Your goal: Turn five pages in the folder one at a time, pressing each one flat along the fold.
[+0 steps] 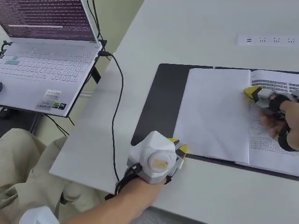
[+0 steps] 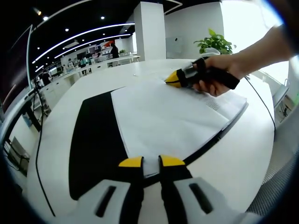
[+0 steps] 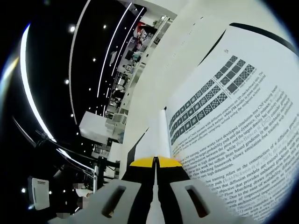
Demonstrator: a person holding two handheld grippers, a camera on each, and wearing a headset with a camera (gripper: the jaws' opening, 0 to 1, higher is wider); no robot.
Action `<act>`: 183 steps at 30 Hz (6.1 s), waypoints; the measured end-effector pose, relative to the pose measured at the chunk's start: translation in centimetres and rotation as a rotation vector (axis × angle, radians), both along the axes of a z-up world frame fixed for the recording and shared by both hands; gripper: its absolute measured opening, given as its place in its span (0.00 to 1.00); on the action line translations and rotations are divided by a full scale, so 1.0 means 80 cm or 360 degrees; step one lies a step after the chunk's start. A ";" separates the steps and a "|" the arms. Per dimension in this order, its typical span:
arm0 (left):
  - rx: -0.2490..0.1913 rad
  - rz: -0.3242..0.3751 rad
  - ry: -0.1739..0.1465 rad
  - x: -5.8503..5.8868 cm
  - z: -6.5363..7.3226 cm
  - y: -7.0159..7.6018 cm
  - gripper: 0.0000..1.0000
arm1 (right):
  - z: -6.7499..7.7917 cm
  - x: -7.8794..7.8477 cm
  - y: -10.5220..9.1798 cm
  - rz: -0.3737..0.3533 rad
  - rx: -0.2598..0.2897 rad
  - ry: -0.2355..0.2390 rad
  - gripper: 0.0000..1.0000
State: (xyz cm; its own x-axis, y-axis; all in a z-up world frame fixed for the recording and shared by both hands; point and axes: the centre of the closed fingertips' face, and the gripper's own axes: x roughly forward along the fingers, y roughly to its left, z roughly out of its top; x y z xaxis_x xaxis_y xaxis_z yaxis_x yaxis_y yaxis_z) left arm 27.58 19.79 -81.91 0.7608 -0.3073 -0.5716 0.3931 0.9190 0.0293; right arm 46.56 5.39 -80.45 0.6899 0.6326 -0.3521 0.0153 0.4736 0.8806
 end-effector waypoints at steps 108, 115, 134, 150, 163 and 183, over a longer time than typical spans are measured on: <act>0.0038 -0.0025 -0.0028 -0.002 0.000 -0.002 0.10 | -0.004 -0.146 0.009 0.0298 0.0236 0.0216 0.00; 0.0036 -0.0025 -0.0032 -0.001 -0.001 -0.001 0.10 | -0.004 -0.195 0.017 0.0408 0.0229 0.0250 0.00; 0.0056 -0.0005 -0.0009 -0.002 0.001 -0.002 0.10 | -0.018 -0.300 0.020 0.0587 0.0187 0.0332 0.00; -0.0005 0.0065 0.0124 -0.009 0.021 -0.003 0.07 | 0.054 -0.305 -0.019 0.0443 -0.0002 -0.0013 0.00; -0.0127 0.0001 0.0004 -0.035 0.106 -0.016 0.43 | 0.108 -0.283 -0.135 0.0170 -0.0804 -0.0445 0.58; -0.0092 0.0031 -0.0163 -0.058 0.159 0.001 0.83 | 0.147 -0.290 -0.190 0.0035 -0.1262 -0.0724 0.83</act>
